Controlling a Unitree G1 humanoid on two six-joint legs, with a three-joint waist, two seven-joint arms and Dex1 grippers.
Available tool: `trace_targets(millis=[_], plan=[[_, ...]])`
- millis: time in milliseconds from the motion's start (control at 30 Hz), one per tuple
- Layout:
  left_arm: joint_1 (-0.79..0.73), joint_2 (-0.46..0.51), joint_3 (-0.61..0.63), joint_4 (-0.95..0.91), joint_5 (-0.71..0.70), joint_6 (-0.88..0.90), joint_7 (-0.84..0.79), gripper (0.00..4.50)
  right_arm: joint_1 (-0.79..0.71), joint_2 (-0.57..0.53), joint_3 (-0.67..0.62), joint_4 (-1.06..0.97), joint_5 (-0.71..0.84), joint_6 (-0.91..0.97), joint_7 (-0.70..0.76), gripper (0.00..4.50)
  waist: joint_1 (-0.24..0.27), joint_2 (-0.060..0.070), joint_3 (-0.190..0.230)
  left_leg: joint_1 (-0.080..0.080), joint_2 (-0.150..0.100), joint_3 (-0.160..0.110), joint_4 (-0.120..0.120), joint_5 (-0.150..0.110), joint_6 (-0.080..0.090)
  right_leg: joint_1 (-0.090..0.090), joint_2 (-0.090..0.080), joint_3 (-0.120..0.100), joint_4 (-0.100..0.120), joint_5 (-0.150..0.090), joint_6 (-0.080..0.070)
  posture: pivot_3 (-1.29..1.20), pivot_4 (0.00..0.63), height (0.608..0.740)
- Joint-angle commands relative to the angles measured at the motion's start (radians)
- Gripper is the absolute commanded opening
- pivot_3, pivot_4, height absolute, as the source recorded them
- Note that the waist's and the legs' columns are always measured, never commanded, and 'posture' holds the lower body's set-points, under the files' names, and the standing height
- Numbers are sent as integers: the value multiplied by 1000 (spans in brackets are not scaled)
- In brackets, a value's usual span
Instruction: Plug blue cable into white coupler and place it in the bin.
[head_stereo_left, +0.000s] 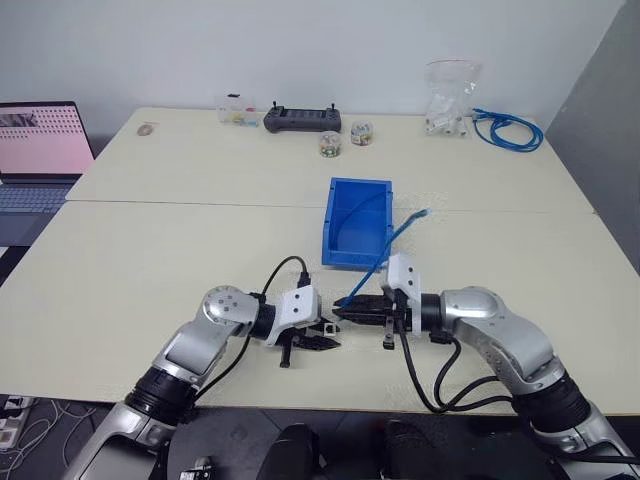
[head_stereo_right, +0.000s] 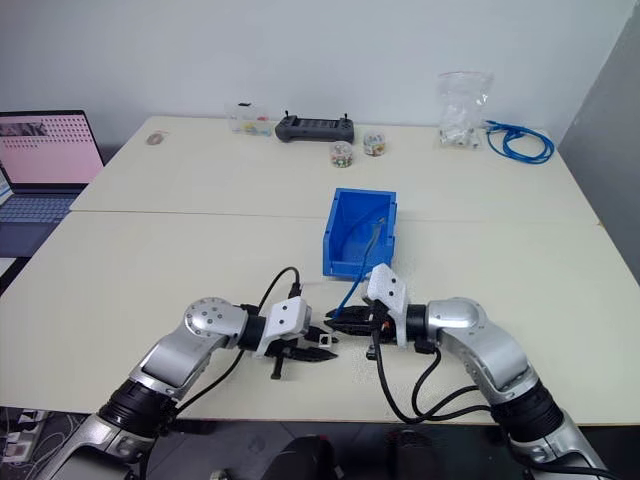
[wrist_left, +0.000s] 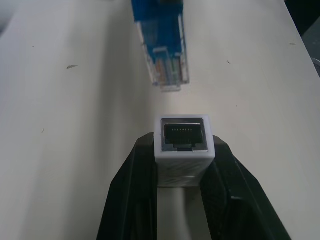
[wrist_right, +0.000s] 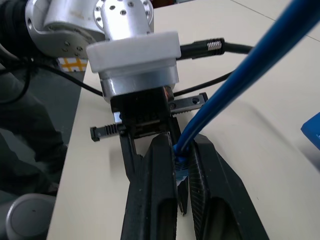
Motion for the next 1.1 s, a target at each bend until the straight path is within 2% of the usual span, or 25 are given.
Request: trace_targets(millis=[33,633,1100], plan=[[-2,12,-32,3,27,31,-10,788,-9,17,15,-7,-35,-51,15,54,-1,0,0,0,0,0,0,0,0,0,0,0,0,0,0,0,150,740],[-4,8,-37,-12,37,65,15,788,-7,49,68,70,-140,-141,63,54,-1,0,0,3,0,-1,0,0,0,3,0,0,0,0,0,0,150,740],[-6,-7,-34,-12,27,54,17,788,-116,62,168,202,-167,-113,245,54,-3,0,-1,4,0,-1,0,0,0,4,0,-1,0,0,0,0,150,740]])
